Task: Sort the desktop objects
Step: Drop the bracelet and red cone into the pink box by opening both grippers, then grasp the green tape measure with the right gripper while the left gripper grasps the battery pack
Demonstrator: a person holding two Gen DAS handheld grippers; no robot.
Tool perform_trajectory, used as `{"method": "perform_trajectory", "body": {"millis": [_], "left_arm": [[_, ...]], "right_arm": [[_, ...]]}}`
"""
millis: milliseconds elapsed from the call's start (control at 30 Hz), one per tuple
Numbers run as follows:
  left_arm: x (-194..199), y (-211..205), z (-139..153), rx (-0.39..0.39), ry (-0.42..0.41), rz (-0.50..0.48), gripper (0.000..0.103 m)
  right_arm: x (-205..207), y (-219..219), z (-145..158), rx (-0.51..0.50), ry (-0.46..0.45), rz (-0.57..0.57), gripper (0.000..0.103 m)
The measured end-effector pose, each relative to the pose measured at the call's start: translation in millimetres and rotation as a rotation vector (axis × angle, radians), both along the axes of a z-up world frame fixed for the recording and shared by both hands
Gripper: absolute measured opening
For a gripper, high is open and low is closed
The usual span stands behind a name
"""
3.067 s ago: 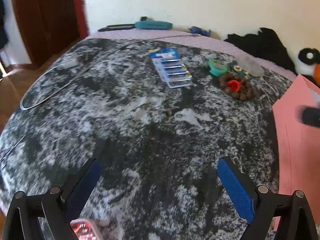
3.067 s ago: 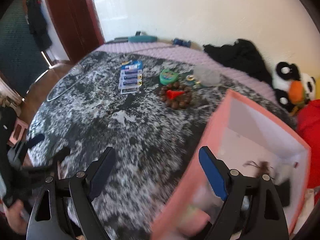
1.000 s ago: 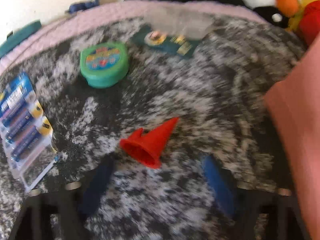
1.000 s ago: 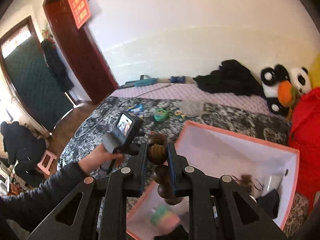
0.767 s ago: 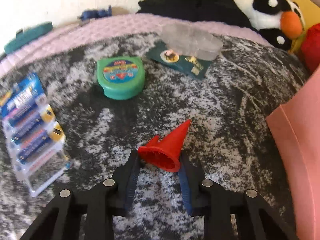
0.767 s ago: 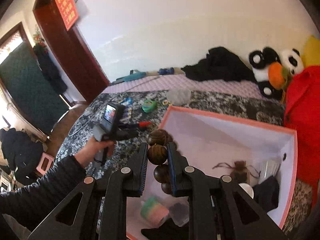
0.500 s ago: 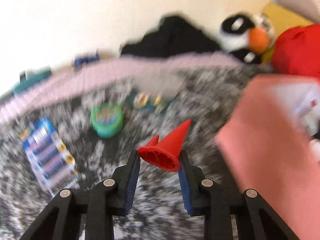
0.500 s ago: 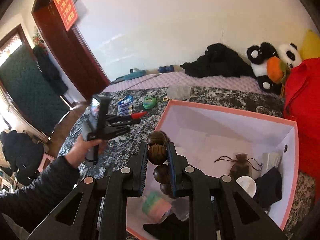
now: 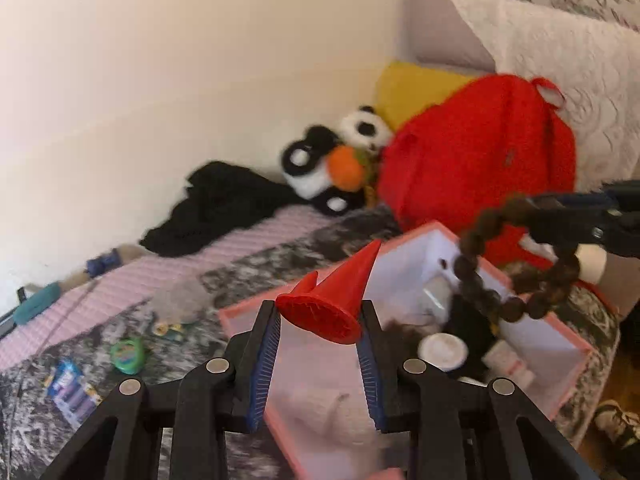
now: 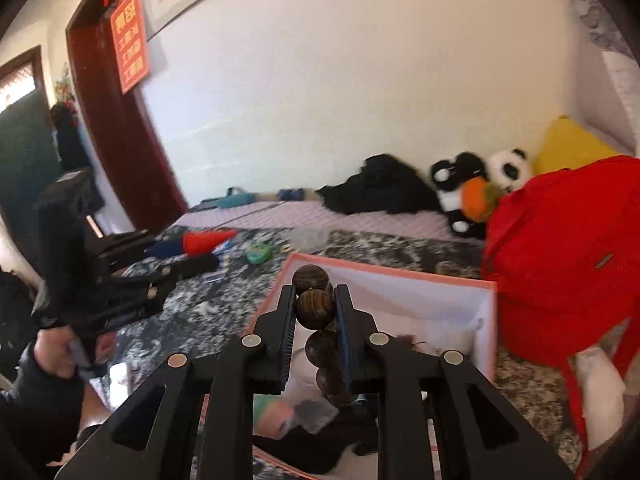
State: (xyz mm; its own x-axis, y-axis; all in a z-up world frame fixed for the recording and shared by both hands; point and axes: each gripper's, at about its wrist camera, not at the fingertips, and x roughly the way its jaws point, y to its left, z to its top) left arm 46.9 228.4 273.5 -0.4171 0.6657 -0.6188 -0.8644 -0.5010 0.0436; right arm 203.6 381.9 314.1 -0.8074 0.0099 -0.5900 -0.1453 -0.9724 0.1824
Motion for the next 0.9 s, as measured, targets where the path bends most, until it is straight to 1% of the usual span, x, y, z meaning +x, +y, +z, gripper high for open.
{"method": "perform_trajectory", "body": {"millis": [33,67,100,133,167,200,233,300,367,433,533,600,633,700,833,900], "left_arm": [[5,11,-5,-0.028,-0.021,0.003,0.038],[7,22,-14,-0.058,-0.063,0.001,0.047],[8,28,-21,-0.074,-0.117,0.001,0.074],[9,31,-25,-0.075,-0.154,0.008,0.091],[10,30,-24,-0.067,-0.161,0.016,0.092],[12,29,-23,-0.06,-0.168,0.024,0.092],[13,28,-23,-0.052,-0.174,0.033,0.092],[14,20,-12,-0.035,-0.146,0.061,0.092],[14,6,2,0.001,-0.14,0.095,0.092],[13,-10,15,0.041,-0.141,0.135,0.095],[13,-34,31,0.09,-0.122,0.21,0.098],[15,-53,29,0.109,-0.126,0.261,0.099],[16,-62,28,0.118,-0.128,0.286,0.099],[17,-81,14,0.12,-0.155,0.337,0.099],[13,-117,-23,0.113,-0.234,0.434,0.099],[7,-136,-46,0.091,-0.267,0.485,0.099]], "right_arm": [[1,4,-3,0.01,-0.011,-0.02,0.02],[3,9,-5,0.02,-0.023,-0.04,0.02],[4,12,-8,0.038,-0.04,-0.071,0.027],[4,15,-11,0.068,-0.066,-0.12,0.041],[4,18,-15,0.098,-0.093,-0.169,0.082],[6,21,-16,0.12,-0.103,-0.216,0.096],[12,23,-14,0.122,-0.081,-0.241,0.096],[25,28,-7,0.106,-0.042,-0.235,0.095],[34,32,1,0.074,-0.017,-0.239,0.095],[42,36,8,0.049,0.004,-0.242,0.095],[47,30,16,0.055,0.022,-0.235,0.095],[46,18,20,0.05,0.027,-0.211,0.095],[45,11,20,0.048,0.026,-0.196,0.095],[39,-5,18,0.048,0.014,-0.158,0.095],[13,-41,2,0.045,-0.026,-0.075,0.095],[-2,-64,-10,0.033,-0.054,-0.029,0.095]]}}
